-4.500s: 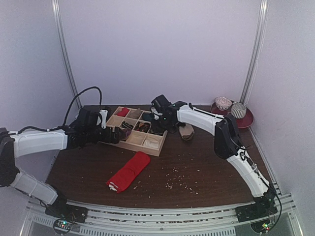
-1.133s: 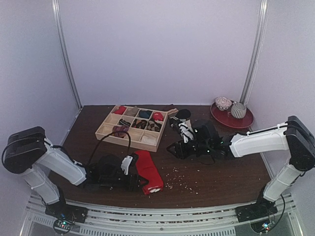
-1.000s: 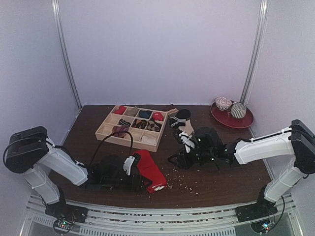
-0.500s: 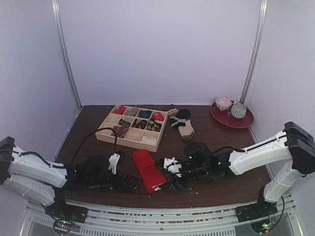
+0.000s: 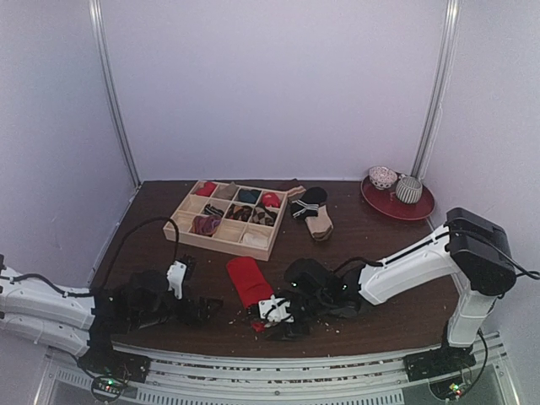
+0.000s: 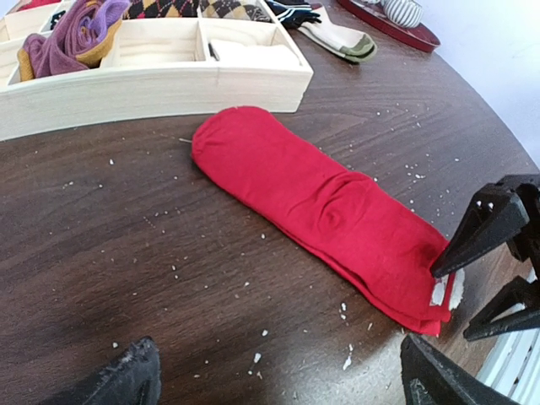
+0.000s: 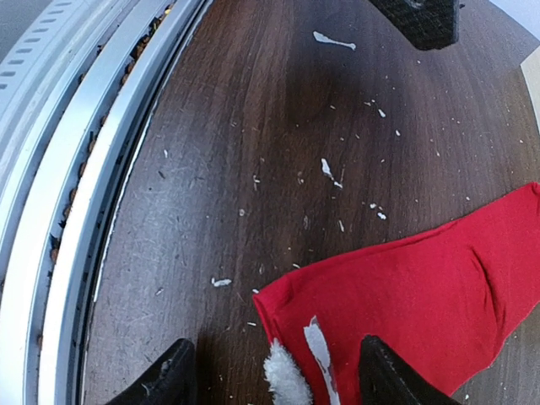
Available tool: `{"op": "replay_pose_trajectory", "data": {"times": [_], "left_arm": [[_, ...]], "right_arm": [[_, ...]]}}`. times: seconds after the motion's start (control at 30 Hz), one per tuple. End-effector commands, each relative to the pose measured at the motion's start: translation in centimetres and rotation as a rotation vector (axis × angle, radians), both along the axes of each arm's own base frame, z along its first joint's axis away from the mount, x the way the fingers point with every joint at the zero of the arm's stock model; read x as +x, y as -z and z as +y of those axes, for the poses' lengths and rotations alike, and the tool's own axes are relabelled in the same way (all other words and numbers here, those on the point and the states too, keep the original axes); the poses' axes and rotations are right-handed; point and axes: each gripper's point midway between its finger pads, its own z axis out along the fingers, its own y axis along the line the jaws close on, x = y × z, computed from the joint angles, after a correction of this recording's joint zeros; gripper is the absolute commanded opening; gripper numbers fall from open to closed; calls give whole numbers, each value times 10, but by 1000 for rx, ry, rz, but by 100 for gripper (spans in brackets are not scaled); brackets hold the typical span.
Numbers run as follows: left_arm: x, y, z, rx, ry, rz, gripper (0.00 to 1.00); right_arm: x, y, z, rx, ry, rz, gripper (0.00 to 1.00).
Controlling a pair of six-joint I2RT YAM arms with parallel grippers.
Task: Roll the socks
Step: Pick up the pair of socks from the center of the board.
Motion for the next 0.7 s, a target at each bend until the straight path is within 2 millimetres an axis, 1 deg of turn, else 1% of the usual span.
{"op": "replay_pose_trajectory", "data": {"times": [0.0, 0.07, 0.13, 0.23, 0.27, 0.33, 0.4, 0.43, 0.5, 0.57, 0.6, 0.63, 0.67], "left_arm": [[0, -18, -6, -41, 51, -88, 98], [-6, -13, -6, -35, 90, -100, 98], [-12, -18, -13, -62, 151, -124, 96], [-23, -18, -21, -84, 247, -160, 93], [-26, -16, -22, -85, 267, -169, 92], [-32, -13, -28, -65, 322, -195, 92], [-36, -12, -37, -21, 360, -232, 92], [-38, -13, -43, 1, 379, -259, 92], [-42, -14, -55, 37, 412, -312, 95], [-42, -14, -66, 48, 438, -345, 96], [-43, -10, -69, 60, 452, -351, 96], [-40, -17, -79, 50, 458, -373, 96], [-39, -15, -85, 64, 468, -380, 96]], "right_arm": [[4, 14, -4, -51, -12, -37, 66], [8, 20, -4, -70, 4, -46, 63], [15, 25, -5, -87, 39, -47, 57], [27, 30, -8, -104, 116, -8, 42], [31, 30, -9, -110, 147, 17, 37], [35, 30, -10, -122, 192, 100, 29], [30, 28, -10, -130, 196, 205, 26], [25, 25, -9, -128, 212, 290, 24], [24, 24, -7, -155, 260, 418, 22], [17, 28, -9, -205, 304, 526, 21], [14, 28, -10, -226, 320, 575, 21], [9, 27, -11, -242, 330, 624, 21], [4, 27, -11, -254, 345, 678, 21]]}}
